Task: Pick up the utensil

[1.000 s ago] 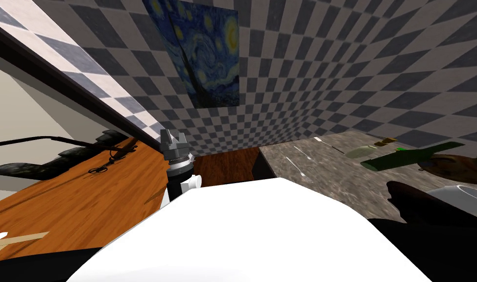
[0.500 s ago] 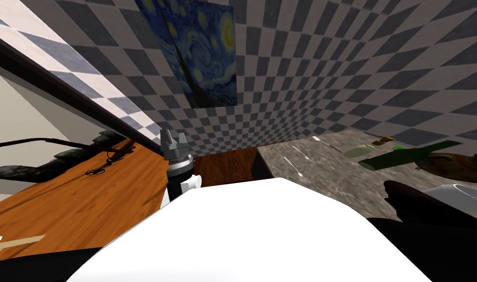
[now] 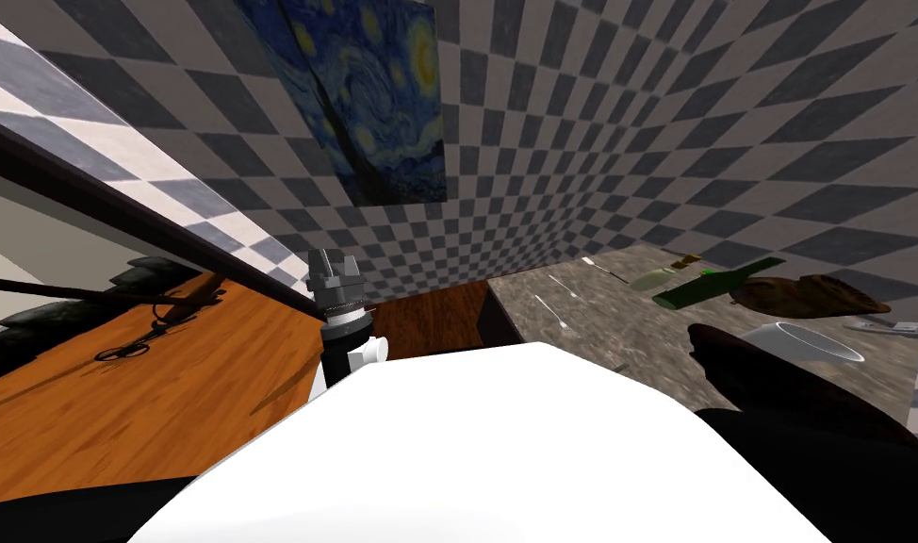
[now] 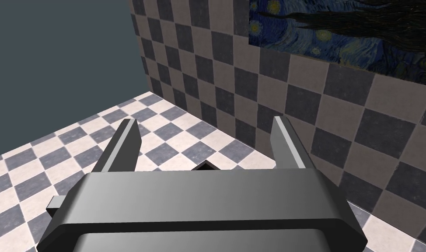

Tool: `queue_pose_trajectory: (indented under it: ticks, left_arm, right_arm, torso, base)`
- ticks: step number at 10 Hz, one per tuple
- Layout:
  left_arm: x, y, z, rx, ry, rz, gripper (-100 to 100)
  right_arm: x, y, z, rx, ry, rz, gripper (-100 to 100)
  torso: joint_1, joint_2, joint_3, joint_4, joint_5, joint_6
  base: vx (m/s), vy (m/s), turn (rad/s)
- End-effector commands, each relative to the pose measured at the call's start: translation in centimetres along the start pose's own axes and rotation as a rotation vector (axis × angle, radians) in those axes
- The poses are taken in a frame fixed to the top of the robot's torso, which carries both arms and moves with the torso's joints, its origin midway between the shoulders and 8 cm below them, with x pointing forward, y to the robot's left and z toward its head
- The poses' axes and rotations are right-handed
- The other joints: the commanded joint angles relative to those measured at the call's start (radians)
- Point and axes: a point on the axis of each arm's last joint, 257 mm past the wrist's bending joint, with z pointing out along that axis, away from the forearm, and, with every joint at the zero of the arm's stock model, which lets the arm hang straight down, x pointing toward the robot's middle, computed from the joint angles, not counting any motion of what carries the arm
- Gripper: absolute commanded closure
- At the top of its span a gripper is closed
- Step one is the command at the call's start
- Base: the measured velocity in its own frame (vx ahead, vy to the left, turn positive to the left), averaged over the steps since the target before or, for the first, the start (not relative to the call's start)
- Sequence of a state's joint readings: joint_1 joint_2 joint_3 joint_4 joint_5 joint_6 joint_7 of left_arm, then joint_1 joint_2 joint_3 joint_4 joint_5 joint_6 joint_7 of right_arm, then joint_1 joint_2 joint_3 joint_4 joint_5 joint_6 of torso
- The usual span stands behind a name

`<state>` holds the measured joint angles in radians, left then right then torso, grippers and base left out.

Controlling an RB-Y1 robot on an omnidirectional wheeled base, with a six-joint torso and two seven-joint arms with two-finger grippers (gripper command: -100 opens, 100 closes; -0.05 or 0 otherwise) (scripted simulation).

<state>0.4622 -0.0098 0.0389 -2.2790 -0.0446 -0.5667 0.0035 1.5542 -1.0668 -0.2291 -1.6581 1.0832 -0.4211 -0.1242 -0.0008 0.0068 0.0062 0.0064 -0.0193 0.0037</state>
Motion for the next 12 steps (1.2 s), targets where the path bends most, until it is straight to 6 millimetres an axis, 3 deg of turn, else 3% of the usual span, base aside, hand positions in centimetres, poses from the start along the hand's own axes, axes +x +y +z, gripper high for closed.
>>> queue_pose_trajectory:
  ticks: [1, 3, 4, 6, 8, 9, 11, 12]
  left_arm:
    - [0.0, 0.0, 0.0, 0.0, 0.0, 0.0, 0]
    - [0.0, 0.0, 0.0, 0.0, 0.0, 0.0, 0]
    - [0.0, 0.0, 0.0, 0.0, 0.0, 0.0, 0]
    - [0.0, 0.0, 0.0, 0.0, 0.0, 0.0, 0]
    - [0.0, 0.0, 0.0, 0.0, 0.0, 0.0, 0]
    - [0.0, 0.0, 0.0, 0.0, 0.0, 0.0, 0]
    - [0.0, 0.0, 0.0, 0.0, 0.0, 0.0, 0]
    - [0.0, 0.0, 0.0, 0.0, 0.0, 0.0, 0]
  right_arm:
    - [-1.2, 0.7, 1.0, -0.031, -0.018, 0.011, -100]
    - [-3.0, 0.3, 1.7, -0.026, -0.052, 0.0, -100]
    - [-3.5, 1.6, 2.3, -0.088, -0.021, -0.034, -100]
    - [-6.4, 1.1, 3.4, -0.09, -0.059, -0.05, -100]
    - [-7.4, 0.8, 3.6, -0.087, -0.077, -0.056, -100]
    - [-8.0, 2.1, 4.1, -0.147, -0.043, -0.107, -100]
    - [-11.3, 1.2, 4.9, -0.13, -0.083, -0.129, -100]
    - [-11.6, 1.1, 5.0, -0.13, -0.087, -0.117, -100]
  torso:
    - [0.0, 0.0, 0.0, 0.0, 0.0, 0.0]
    - [-0.002, -0.004, 0.0, 0.004, -0.014, -0.006]
    - [-0.003, -0.007, -0.001, 0.005, -0.017, -0.009]
    - [-0.004, -0.004, 0.001, 0.007, -0.034, -0.004]
    - [-0.007, -0.007, 0.001, 0.009, -0.044, -0.009]
    - [-0.008, -0.009, 0.0, 0.009, -0.046, -0.011]
    - [-0.006, -0.01, 0.0, 0.01, -0.064, -0.01]
    - [-0.008, -0.01, 0.0, 0.011, -0.066, -0.011]
  base:
    - [-0.022, -0.004, -0.018]
    - [-0.008, 0.005, 0.001]
    - [-0.035, -0.005, -0.286]
    - [-0.026, 0.016, -0.088]
    - [-0.006, -0.001, -0.004]
    - [-0.002, 0.034, -0.151]
    - [-0.021, 0.023, -0.129]
    - [-0.012, -0.002, -0.005]
